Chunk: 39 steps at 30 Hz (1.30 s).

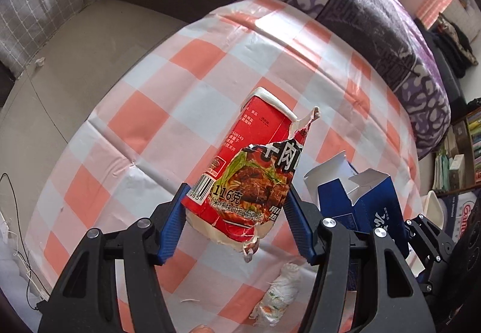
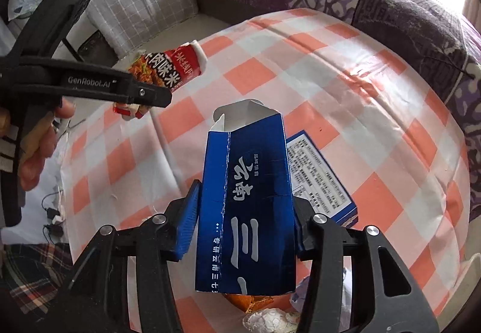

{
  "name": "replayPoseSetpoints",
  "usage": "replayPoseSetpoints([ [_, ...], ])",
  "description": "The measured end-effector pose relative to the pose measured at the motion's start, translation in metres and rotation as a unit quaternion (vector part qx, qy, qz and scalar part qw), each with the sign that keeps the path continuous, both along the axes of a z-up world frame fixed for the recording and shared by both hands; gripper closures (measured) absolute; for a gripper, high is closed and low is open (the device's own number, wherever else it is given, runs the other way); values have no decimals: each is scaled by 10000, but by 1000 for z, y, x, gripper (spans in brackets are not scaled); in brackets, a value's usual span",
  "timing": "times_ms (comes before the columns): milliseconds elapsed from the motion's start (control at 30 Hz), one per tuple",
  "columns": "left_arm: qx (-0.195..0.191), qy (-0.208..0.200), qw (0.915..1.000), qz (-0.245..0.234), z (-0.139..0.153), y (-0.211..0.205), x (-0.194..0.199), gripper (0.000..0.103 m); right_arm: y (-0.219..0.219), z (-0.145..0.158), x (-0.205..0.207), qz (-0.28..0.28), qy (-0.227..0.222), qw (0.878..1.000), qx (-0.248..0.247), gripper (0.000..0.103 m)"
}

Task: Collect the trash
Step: 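Lift the carton and blue box and carry them toward the white bin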

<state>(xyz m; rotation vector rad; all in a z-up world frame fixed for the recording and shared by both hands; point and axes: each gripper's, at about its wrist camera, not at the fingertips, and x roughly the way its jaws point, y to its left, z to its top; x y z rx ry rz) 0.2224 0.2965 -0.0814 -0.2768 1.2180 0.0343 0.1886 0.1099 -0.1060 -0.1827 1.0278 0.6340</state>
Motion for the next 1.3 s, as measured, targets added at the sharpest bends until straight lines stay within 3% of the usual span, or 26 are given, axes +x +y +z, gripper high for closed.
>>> replayPoseSetpoints([
  [300,411,-848,9951,307,41,-35,-11,42,-40,54,3,-1040,-794,9894,635,55],
  [500,666,-1352,9873,509,61,-64,-22,42,-68,75,-6,-1644,-1250,9757,731,55],
  [633,970,-1764,9775,638,75,-87,-33,42,-87,85,-10,-2010,-1470,9655,762,55],
  [867,904,-2286,9652,887,88,-121,-52,42,-126,99,-16,-2640,-1692,9454,889,55],
  [1000,755,-2322,9639,1061,83,-135,-56,42,-147,101,-19,-2911,-1702,9368,936,55],
  [1300,763,-2544,9600,889,95,-168,-60,42,-182,105,-30,-3241,-1732,9249,977,55],
])
